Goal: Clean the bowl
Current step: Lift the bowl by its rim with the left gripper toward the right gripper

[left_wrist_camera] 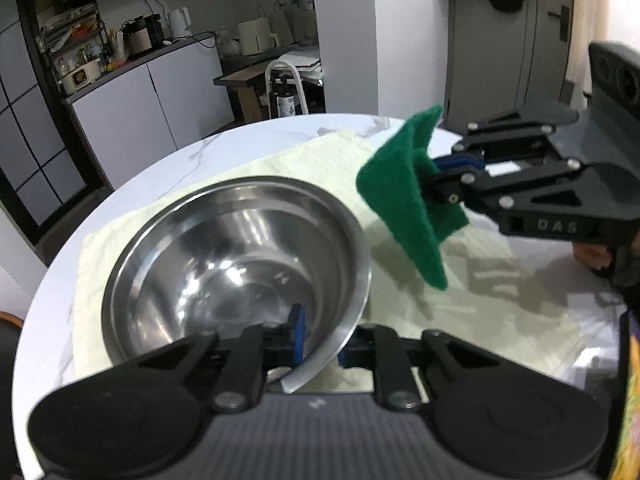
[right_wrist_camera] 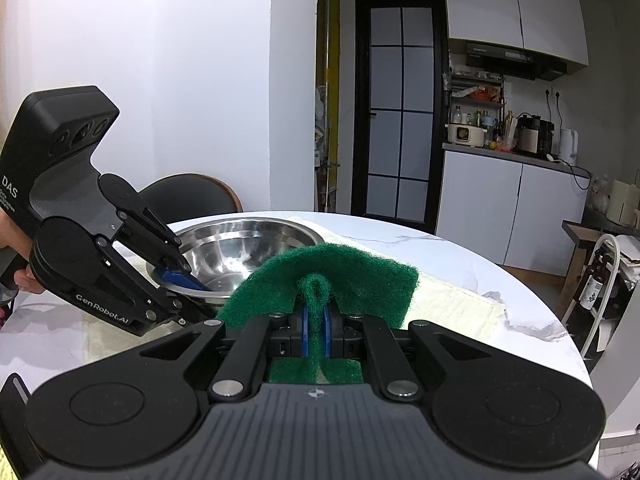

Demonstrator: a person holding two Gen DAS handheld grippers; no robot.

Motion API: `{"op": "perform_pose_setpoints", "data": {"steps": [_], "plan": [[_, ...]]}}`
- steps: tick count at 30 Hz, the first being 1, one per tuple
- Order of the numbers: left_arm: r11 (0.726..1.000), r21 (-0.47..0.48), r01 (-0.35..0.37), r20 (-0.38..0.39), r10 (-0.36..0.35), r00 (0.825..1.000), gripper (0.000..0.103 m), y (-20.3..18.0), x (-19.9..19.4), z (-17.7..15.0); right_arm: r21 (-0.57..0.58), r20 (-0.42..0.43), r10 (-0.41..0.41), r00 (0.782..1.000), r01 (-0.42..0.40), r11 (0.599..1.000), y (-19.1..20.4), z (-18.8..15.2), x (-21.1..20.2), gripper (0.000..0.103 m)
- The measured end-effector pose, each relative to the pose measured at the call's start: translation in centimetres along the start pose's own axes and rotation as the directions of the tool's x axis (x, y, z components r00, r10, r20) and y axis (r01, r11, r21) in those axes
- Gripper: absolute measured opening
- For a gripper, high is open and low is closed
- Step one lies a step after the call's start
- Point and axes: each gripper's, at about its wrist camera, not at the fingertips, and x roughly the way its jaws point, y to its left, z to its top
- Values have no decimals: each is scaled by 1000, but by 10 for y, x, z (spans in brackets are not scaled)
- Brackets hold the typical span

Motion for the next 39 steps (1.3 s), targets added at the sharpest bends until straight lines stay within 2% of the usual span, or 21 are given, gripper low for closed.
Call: {"op": "perform_pose_setpoints", "data": {"steps": [6, 12, 18, 22, 30, 39], "plan": [[991, -104, 80, 77, -73, 994, 11, 6, -14, 6, 20, 6, 24, 1000, -24, 1000, -7, 0, 0, 8], [969, -174, 177, 144, -153, 978, 10, 10, -27, 8, -15, 8, 54, 998, -54, 998, 0, 5, -1, 8], [947, -207, 245, 193, -206, 959, 9, 14, -37, 4, -51, 21, 90, 996, -89, 995, 9, 21, 0, 8], [939, -218, 264, 224, -215, 950, 8, 16, -45, 1, -66, 28, 101, 994, -99, 993, 12, 28, -4, 8], [942, -212, 259, 224, -211, 951, 6, 15, -47, 0, -115, 68, 151, 986, -143, 983, 29, 43, -19, 8], [940, -205, 274, 239, -223, 945, 6, 20, -54, -7, -166, 65, 252, 966, -238, 957, 46, 54, -28, 8]]}}
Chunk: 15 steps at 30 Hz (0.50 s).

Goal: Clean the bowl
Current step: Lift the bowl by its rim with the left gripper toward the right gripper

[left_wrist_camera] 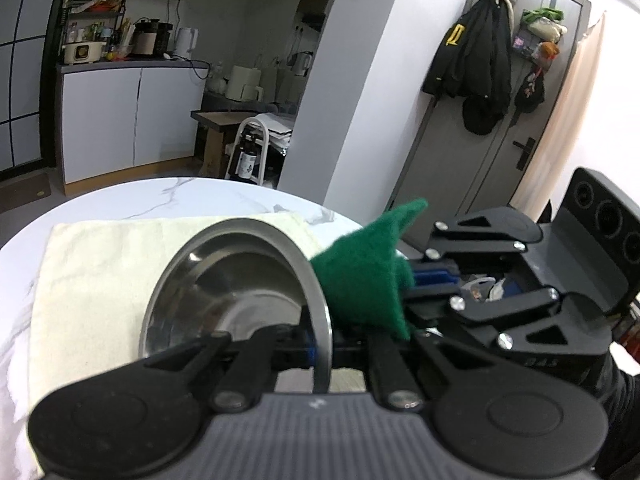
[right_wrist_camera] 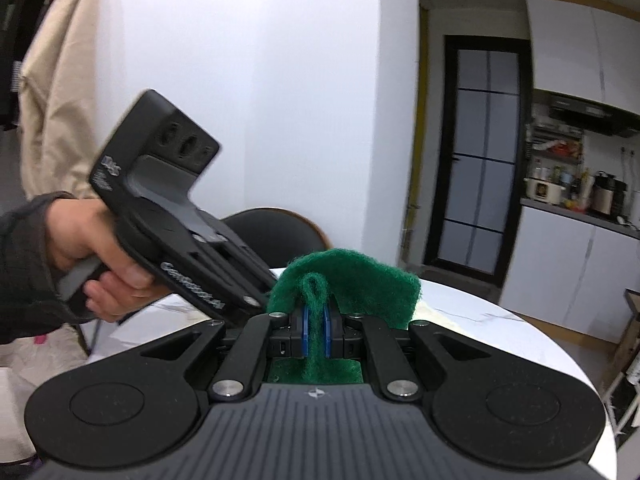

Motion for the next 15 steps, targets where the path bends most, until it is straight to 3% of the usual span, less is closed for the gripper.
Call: {"op": "perform_pose_setpoints", "data": {"steps": [5, 15], "plan": [[999, -8, 53, 34, -53, 998, 6, 3, -7, -4, 8, 14, 23, 1000, -23, 1000, -6, 4, 4, 8], [987, -33, 156, 98, -152, 984, 8, 5, -17, -8, 41, 24, -33, 999, 32, 999, -33, 8, 15, 8]]}}
